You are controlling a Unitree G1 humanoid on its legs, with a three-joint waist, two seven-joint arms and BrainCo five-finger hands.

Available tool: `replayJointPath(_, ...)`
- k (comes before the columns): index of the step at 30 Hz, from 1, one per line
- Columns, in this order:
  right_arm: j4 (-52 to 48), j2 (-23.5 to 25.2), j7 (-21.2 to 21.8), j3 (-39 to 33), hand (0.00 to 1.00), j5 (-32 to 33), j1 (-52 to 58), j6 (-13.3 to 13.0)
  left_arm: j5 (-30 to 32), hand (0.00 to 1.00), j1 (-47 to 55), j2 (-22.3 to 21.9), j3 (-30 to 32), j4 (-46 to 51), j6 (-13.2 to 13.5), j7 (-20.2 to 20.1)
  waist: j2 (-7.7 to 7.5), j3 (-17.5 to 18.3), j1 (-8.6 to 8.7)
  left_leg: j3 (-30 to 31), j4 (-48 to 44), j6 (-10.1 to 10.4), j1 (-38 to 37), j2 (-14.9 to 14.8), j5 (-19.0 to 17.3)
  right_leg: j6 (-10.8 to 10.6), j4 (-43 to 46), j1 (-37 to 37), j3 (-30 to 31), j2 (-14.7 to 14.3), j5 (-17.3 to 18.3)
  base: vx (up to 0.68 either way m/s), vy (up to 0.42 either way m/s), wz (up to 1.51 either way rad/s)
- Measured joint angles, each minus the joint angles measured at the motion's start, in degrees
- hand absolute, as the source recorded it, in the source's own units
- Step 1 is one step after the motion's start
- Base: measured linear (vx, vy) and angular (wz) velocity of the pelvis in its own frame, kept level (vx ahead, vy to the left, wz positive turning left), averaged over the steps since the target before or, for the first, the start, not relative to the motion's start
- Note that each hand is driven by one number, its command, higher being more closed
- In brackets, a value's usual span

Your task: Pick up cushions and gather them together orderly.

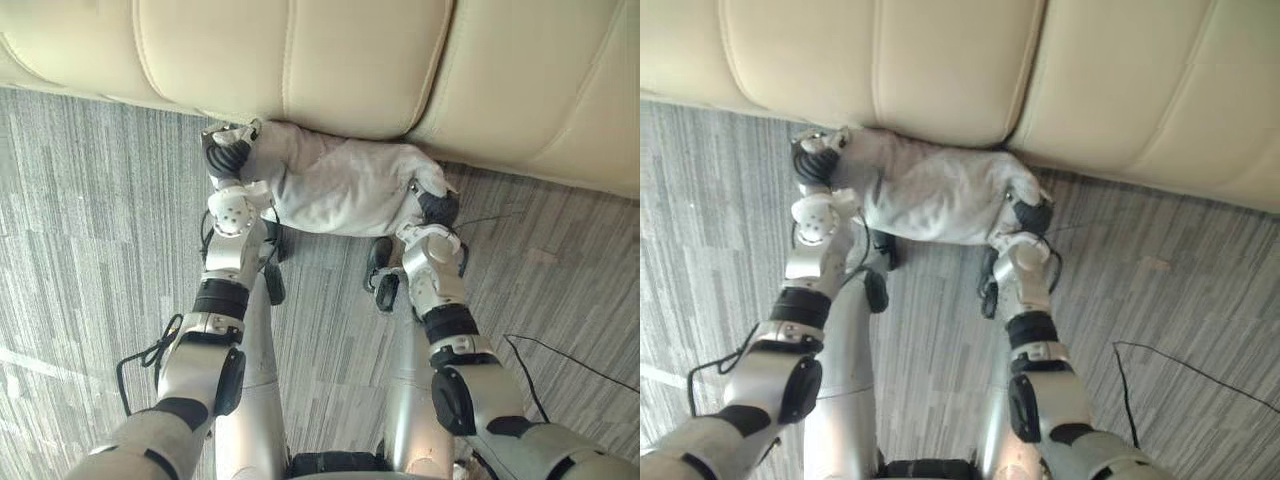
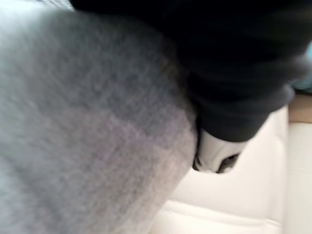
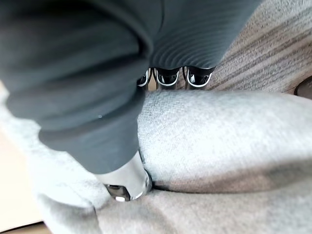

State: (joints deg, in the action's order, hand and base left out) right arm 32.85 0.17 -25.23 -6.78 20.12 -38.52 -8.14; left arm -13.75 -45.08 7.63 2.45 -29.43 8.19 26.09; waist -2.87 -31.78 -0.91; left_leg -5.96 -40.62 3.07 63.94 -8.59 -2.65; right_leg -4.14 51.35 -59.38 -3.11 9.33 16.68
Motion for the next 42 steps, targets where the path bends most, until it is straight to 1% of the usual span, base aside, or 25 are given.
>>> replayJointPath(3,-3.8,1.0,0.1,1.0,1.0,0.1,2.8,-0.5,-0.6,1.0,3.1,0.0,-0.9,3.3,0.3,0.0,-0.07,0.1,0.08,-0.4,4.8,0.8,-5.7,0.0,1.3,0.5,-4.2,4.9,-0.1,-0.3,-1.1,-0.02,-0.057,-0.05)
replayJointPath(7,-11.4,2.0,0.2,3.7,1.0,0.1,10.7,-0.9,-1.1,1.0,10.6,-0.8,-3.5,8.2,0.7,0.0,0.2,0.3,0.04,-1.5,8.4,0.5,-15.7,0.2,1.8,0.5,-8.7,14.7,0.0,-0.7,-1.9,0.07,-0.055,-0.13)
replayJointPath(8,-13.5,2.0,0.2,4.4,1.0,0.0,13.4,-1.0,-1.1,1.0,12.4,-1.2,-4.8,9.5,1.1,0.0,0.31,0.7,0.02,-1.5,8.9,0.4,-18.0,0.2,1.7,0.5,-10.0,17.3,-0.3,-0.8,-1.9,0.09,-0.021,-0.06)
replayJointPath(10,-17.0,2.0,0.3,5.1,1.0,0.0,18.2,-1.3,-1.1,1.0,15.7,-2.1,-7.0,11.6,1.5,-0.3,0.41,3.6,0.01,-1.5,10.0,0.5,-19.8,0.2,1.5,0.4,-11.9,19.6,-0.5,-1.2,-2.0,0.1,-0.016,0.01)
replayJointPath(14,-24.1,1.8,1.0,5.6,1.0,-0.4,26.3,-1.6,-1.1,1.0,22.6,-4.3,-9.6,18.2,1.8,-1.4,0.46,4.1,-0.16,-1.6,11.1,0.3,-27.0,0.3,0.5,0.3,-14.9,27.7,-1.2,-1.2,-2.0,0.12,0.004,-0.01)
replayJointPath(15,-26.8,1.5,2.1,5.8,1.0,-1.1,30.7,-1.8,-1.0,1.0,26.1,-5.2,-11.2,19.9,2.4,-2.2,0.4,5.2,-0.63,-2.0,12.3,0.7,-30.3,0.4,-0.1,0.2,-16.7,31.0,-1.2,-1.2,-2.1,0.08,0.02,-0.12)
replayJointPath(16,-28.2,0.7,2.7,7.1,1.0,-1.6,35.1,-2.4,-1.0,1.0,30.5,-5.8,-12.3,21.1,2.8,-3.0,0.56,9.3,-0.85,-2.3,13.3,1.0,-31.1,0.3,-0.6,0.1,-18.7,32.2,-1.4,-1.3,-2.1,0.1,0.028,-0.14)
replayJointPath(19,-32.5,-0.6,5.2,8.0,1.0,-2.8,44.1,-2.9,-1.0,1.0,38.4,-6.5,-14.1,24.5,2.9,-5.5,1.11,13.9,-0.87,-3.2,15.1,1.3,-37.4,0.0,-1.9,-0.4,-23.5,38.8,-1.3,-1.8,-2.8,0.15,0.032,-0.14)
replayJointPath(21,-34.7,-0.7,6.4,8.6,1.0,-3.7,47.9,-3.0,-1.0,1.0,42.2,-6.5,-14.9,26.8,3.2,-6.4,1.46,17.0,-1.02,-4.5,16.1,1.8,-39.8,-0.9,-2.7,-0.4,-26.7,41.3,-0.5,-2.6,-3.8,0.12,0.038,-0.37)
replayJointPath(23,-34.9,-0.7,7.1,9.0,1.0,-4.6,49.1,-3.2,-1.0,1.0,43.8,-6.5,-14.9,27.8,3.4,-6.7,1.47,18.0,-1.02,-5.4,16.9,2.0,-41.5,-1.2,-2.9,-0.5,-28.4,42.8,0.3,-3.0,-4.5,0.11,0.033,-0.4)
replayJointPath(24,-35.6,-0.7,7.8,9.3,1.0,-5.8,51.4,-3.0,-1.1,1.0,45.6,-6.3,-15.4,28.4,3.5,-7.7,1.65,19.5,-1.04,-6.9,18.4,2.3,-44.3,-1.5,-3.2,-0.6,-31.4,45.3,1.6,-3.5,-5.7,0.09,0.031,-0.5)
replayJointPath(25,-35.9,-0.7,8.4,9.3,1.0,-6.8,52.3,-2.8,-1.1,1.0,46.5,-6.0,-15.6,28.9,3.6,-7.9,1.59,20.0,-1.04,-7.9,18.7,2.4,-45.9,-1.7,-3.7,-0.6,-32.6,46.4,2.8,-3.7,-6.3,0.08,0.03,-0.6)
replayJointPath(27,-35.9,-0.7,8.9,9.3,1.0,-6.9,52.8,-2.7,-1.1,1.0,47.1,-5.9,-16.0,28.9,3.7,-8.0,1.57,20.1,-0.99,-8.6,18.4,2.5,-47.7,-1.9,-4.7,-0.6,-33.0,47.5,4.3,-4.0,-6.5,0.07,0.039,-0.52)
replayJointPath(29,-35.8,-0.7,9.0,9.2,1.0,-8.0,53.5,-2.7,-1.1,1.0,48.3,-5.2,-17.1,28.9,3.7,-8.7,1.47,21.1,-0.41,-9.1,17.8,2.7,-49.0,-1.7,-6.5,-0.8,-32.0,47.4,5.8,-4.0,-6.7,0.07,0.045,-0.52)
replayJointPath(31,-34.5,-0.8,9.3,9.2,1.0,-9.0,53.6,-2.7,-1.0,1.0,49.2,-4.2,-17.6,28.5,3.3,-8.9,1.43,21.1,0.05,-9.4,17.3,3.1,-51.0,-1.7,-8.9,-1.4,-26.9,46.6,6.7,-4.4,-7.1,0.07,0.045,-0.54)
replayJointPath(32,-32.4,-0.9,9.4,9.2,1.0,-9.0,53.4,-2.6,-1.0,1.0,49.6,-3.6,-18.0,27.5,3.0,-9.0,1.39,21.1,0.43,-10.1,17.4,3.0,-53.3,-1.8,-9.7,-2.8,-21.8,45.2,6.2,-4.4,-7.9,0.05,0.04,-0.52)
replayJointPath(33,-31.1,-0.9,9.4,9.2,1.0,-9.0,53.3,-2.5,-1.0,1.0,49.9,-3.2,-18.3,27.3,2.6,-9.0,1.36,21.1,0.7,-10.7,17.4,3.1,-54.6,-2.0,-10.3,-3.2,-18.9,44.4,5.3,-4.1,-8.6,0.05,0.033,-0.48)
replayJointPath(35,-27.8,-1.7,9.4,9.3,1.0,-9.0,52.8,-2.5,-1.0,1.0,50.2,-1.8,-19.5,26.5,2.5,-9.3,1.33,21.1,1.12,-10.2,18.4,3.4,-57.1,-2.2,-11.5,-2.2,-14.5,42.5,1.9,-3.1,-11.5,0.04,0.005,-0.33)
replayJointPath(36,-25.6,-2.7,9.5,9.8,1.0,-9.0,52.5,-2.0,-1.0,1.0,50.4,-0.9,-19.9,25.9,2.4,-9.5,1.79,21.1,1.29,-10.0,20.1,3.6,-58.5,-2.3,-11.7,-0.1,-15.4,42.2,-0.3,-2.4,-10.2,0.06,-0.004,-0.29)
replayJointPath(37,-24.5,-2.9,9.6,10.4,1.0,-9.0,52.3,-1.4,-1.0,1.0,50.3,0.0,-19.9,25.8,2.3,-9.5,0.97,21.6,1.38,-9.9,21.6,3.6,-59.0,-2.1,-11.7,0.8,-19.8,41.9,-1.5,-2.0,-8.5,0.07,-0.015,-0.25)
replayJointPath(38,-24.2,-3.0,9.7,10.7,1.0,-9.0,52.0,-1.2,-1.0,1.0,50.3,0.3,-19.9,25.8,2.4,-9.5,0.83,21.7,1.4,-9.7,22.2,3.6,-59.0,-2.2,-11.7,0.7,-22.7,41.7,-1.5,-2.2,-8.7,0.09,-0.042,-0.16)
replayJointPath(39,-23.9,-3.3,9.8,11.1,1.0,-9.0,51.5,-0.8,-1.0,1.0,50.3,0.5,-19.9,25.7,2.3,-9.5,0.75,21.7,1.5,-9.1,23.1,3.7,-59.1,-2.2,-11.6,0.8,-28.5,41.4,-1.1,-2.3,-9.6,0.11,-0.063,-0.09)
replayJointPath(40,-22.7,-4.1,10.0,11.4,1.0,-9.3,50.5,-0.6,-1.1,1.0,50.3,0.8,-19.9,25.3,2.3,-9.5,0.4,21.9,1.74,-8.6,24.2,4.7,-59.5,-1.7,-11.1,-0.4,-37.4,41.7,1.1,-2.5,-13.7,0.16,-0.092,-0.01)
replayJointPath(41,-22.7,-4.7,10.1,11.5,1.0,-10.2,50.0,-0.3,-1.1,1.0,50.3,1.3,-19.9,25.1,2.3,-9.5,-1.16,22.3,1.86,-7.9,24.3,5.8,-60.1,-0.3,-10.7,-0.3,-43.2,42.7,4.0,-1.7,-17.2,0.23,-0.161,0.08)
replayJointPath(42,-22.6,-5.0,10.1,11.5,1.0,-10.6,49.8,-0.2,-1.1,1.0,50.2,1.3,-20.0,24.5,2.3,-9.5,-1.28,22.2,2.02,-7.4,24.2,6.3,-60.4,0.1,-11.0,-0.8,-43.0,42.8,4.4,-1.3,-20.9,0.27,-0.205,0.13)
